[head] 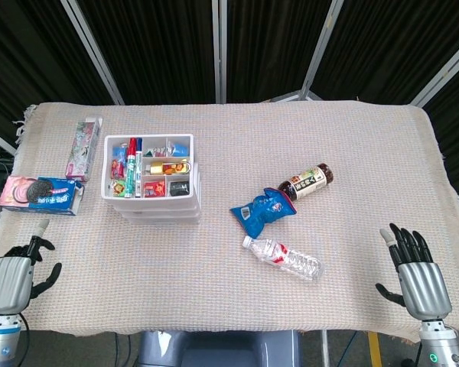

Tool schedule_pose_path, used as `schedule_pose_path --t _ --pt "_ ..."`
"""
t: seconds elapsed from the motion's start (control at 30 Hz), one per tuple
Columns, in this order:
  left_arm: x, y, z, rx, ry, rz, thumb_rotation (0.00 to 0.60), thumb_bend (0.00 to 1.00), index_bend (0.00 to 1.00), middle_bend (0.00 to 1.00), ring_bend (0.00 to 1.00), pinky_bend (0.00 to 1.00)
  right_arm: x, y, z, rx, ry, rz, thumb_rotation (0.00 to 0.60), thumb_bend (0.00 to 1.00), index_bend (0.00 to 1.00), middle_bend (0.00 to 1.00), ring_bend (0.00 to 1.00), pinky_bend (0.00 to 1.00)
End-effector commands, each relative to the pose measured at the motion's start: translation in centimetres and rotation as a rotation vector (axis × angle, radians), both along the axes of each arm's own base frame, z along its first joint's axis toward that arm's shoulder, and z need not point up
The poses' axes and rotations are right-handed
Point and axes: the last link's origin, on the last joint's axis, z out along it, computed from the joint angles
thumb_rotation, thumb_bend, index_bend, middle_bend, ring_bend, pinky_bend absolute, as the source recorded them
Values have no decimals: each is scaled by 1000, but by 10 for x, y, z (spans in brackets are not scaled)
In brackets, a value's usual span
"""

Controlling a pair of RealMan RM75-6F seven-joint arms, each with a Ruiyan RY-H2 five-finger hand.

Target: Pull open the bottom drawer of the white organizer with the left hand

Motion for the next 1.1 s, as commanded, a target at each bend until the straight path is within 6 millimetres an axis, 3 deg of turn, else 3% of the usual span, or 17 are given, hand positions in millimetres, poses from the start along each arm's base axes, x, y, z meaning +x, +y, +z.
schedule_pose_path --t 0.03,0.13,0.23,0.43,0.8,1.1 --pt "8 6 -25 -62 -186 -52 600 542 0 731 804 713 0 0 0 -1 -2 -1 600 0 0 0 0 0" --pt "12 8 -42 -131 -284 -61 600 661 0 776 847 765 1 1 2 -3 -7 3 600 0 0 0 0 0" --pt "16 9 -53 -231 -391 -47 600 707 0 783 854 773 2 2 3 -6 -13 6 600 0 0 0 0 0" --pt "22 16 -68 -378 -527 2 600 713 0 783 854 774 2 2 4 -4 -15 2 600 0 0 0 0 0" --pt "36 41 -94 -490 -706 82 600 737 0 783 854 784 3 3 6 -6 -25 5 600 0 0 0 0 0" --pt "46 62 -112 -554 -730 129 600 737 0 783 855 782 3 3 10 -12 -39 7 600 0 0 0 0 0"
